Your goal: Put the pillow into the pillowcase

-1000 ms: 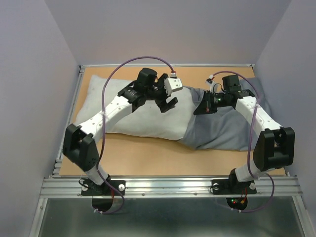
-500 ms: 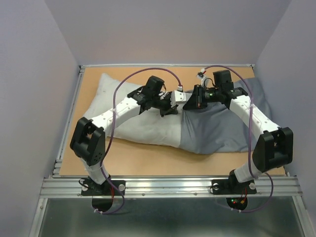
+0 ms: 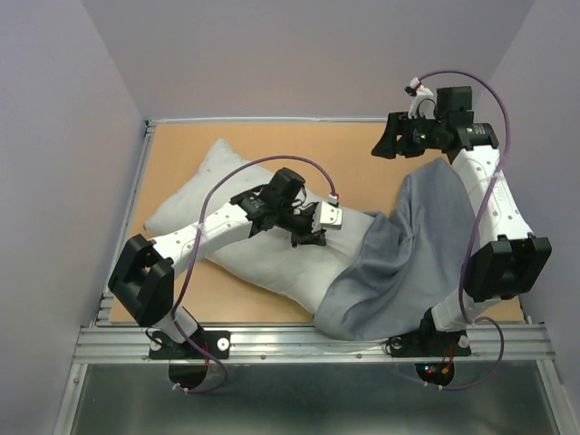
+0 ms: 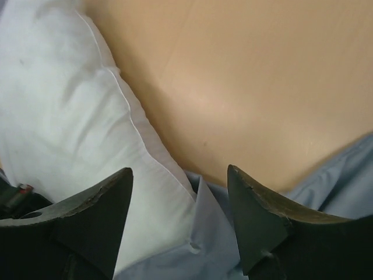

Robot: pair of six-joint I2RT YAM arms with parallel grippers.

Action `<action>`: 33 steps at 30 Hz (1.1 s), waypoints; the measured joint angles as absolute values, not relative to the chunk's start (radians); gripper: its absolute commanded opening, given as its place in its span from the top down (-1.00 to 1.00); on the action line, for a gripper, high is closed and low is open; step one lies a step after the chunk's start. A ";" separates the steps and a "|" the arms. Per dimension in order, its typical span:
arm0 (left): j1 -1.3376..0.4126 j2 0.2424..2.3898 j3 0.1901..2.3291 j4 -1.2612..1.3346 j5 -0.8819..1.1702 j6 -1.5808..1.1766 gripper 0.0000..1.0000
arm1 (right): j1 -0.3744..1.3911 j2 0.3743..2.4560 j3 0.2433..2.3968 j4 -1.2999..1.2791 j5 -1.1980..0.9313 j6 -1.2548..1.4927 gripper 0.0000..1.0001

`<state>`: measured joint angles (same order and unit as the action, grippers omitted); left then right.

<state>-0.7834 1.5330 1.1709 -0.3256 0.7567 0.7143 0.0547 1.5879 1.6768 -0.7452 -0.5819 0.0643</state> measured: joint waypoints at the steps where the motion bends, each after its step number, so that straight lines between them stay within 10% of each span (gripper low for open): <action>1: -0.784 1.532 1.171 -0.321 0.751 0.713 1.00 | 0.056 1.608 1.705 -0.792 -0.567 0.011 -0.40; 25: -0.793 1.523 1.139 -0.250 0.698 0.672 1.00 | 0.060 1.704 1.514 -1.222 -0.613 -0.217 -0.15; 33: -0.793 1.522 1.131 -0.243 0.696 0.672 1.00 | 0.060 1.740 1.504 -1.153 -0.622 -0.160 0.76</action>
<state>-0.7929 1.5219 1.1313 -0.2432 0.6964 0.6724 0.0605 1.7405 1.5036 -1.1534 -0.6216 -0.1600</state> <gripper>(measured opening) 0.044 0.280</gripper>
